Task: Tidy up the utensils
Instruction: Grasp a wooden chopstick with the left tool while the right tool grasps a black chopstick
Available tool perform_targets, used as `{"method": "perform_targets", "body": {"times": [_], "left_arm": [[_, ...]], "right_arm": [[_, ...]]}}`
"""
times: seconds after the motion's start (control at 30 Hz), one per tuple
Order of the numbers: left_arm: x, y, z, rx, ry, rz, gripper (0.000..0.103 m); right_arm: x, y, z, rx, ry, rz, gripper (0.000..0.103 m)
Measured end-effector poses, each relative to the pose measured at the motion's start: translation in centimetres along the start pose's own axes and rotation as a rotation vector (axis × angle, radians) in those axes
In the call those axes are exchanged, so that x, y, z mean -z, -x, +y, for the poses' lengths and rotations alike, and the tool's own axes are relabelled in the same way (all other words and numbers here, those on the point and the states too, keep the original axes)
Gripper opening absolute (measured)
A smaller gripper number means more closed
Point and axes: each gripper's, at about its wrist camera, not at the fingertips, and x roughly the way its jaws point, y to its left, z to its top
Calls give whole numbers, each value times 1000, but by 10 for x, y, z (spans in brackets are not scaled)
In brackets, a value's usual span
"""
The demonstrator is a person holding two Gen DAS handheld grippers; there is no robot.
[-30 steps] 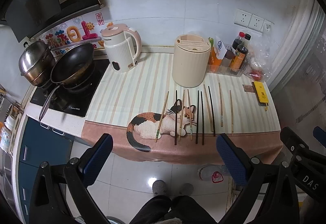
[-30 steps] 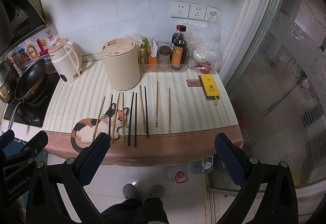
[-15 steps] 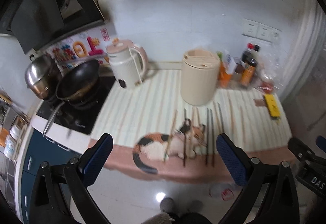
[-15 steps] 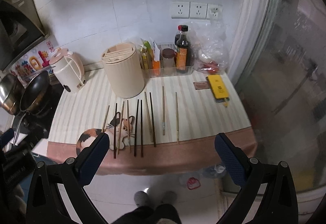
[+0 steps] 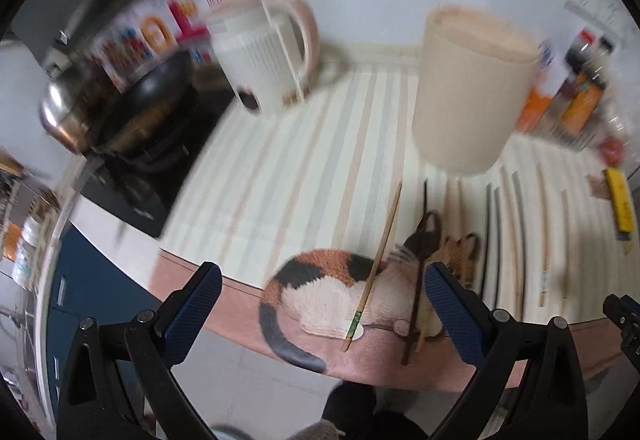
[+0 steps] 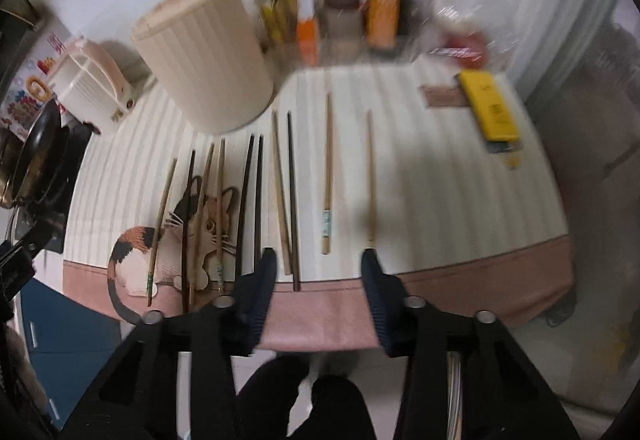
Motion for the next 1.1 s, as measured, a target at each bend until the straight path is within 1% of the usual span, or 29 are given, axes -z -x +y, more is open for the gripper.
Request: {"method": "perform_targets", "body": {"times": [0.1,0.13,0.2,0.23,0.27,0.3,0.37,0.43,0.53,0.6,0.67,0.73,0.77,0.8,0.83,0.87,0.9,1.0,1.1], "left_arm": [[-4,-48,-9,32,-35,111,102],[-6,-63,-13,51,-55,149,102],[-8,-91,-20,88,-89,209,93],[-9,-103,-23,101,-105,233,82],[-10,-115,-26,110,-117,258,74],[-10,-125,-29,119,-128,280,71],[-10,-141,-35,138,-149,311,61],[-15,-154,-42,146,-172,331,58],[-16,-163,-47,156,-185,350,43],[-18,-159,-48,174,-186,333,32],[-20,-157,-48,198,-175,336,5],[-23,-155,-47,189,-165,332,5],[-27,-161,-46,191,-155,329,5],[-29,-162,-44,197,-144,333,5],[-30,-163,-40,210,-126,343,5],[-32,-163,-36,221,-111,353,5],[-33,-164,-33,231,-100,362,5],[-35,-164,-21,281,-74,392,5],[-38,-162,-12,315,-83,409,5]], "right_arm": [[-10,-33,5,-24,12,50,28],[-15,-45,6,-23,8,71,28],[-25,-64,8,-40,0,109,28],[-31,-75,9,-43,-10,134,30],[-38,-87,11,-49,-15,159,30],[-43,-95,11,-50,-19,173,32],[-55,-115,13,-39,-31,209,32],[-65,-130,14,-29,-43,233,32],[-82,-151,18,-7,-38,254,32],[-89,-163,23,13,-27,274,32],[-94,-174,26,32,-23,284,32],[-97,-182,29,61,-18,293,31],[-97,-187,31,67,-15,302,30],[-98,-187,31,55,-19,285,19],[-97,-188,32,70,-13,289,0],[-94,-192,32,97,-11,314,0],[-91,-190,31,94,-16,305,0],[-77,-187,33,115,0,341,0],[-62,-184,34,128,-2,376,0]]}}
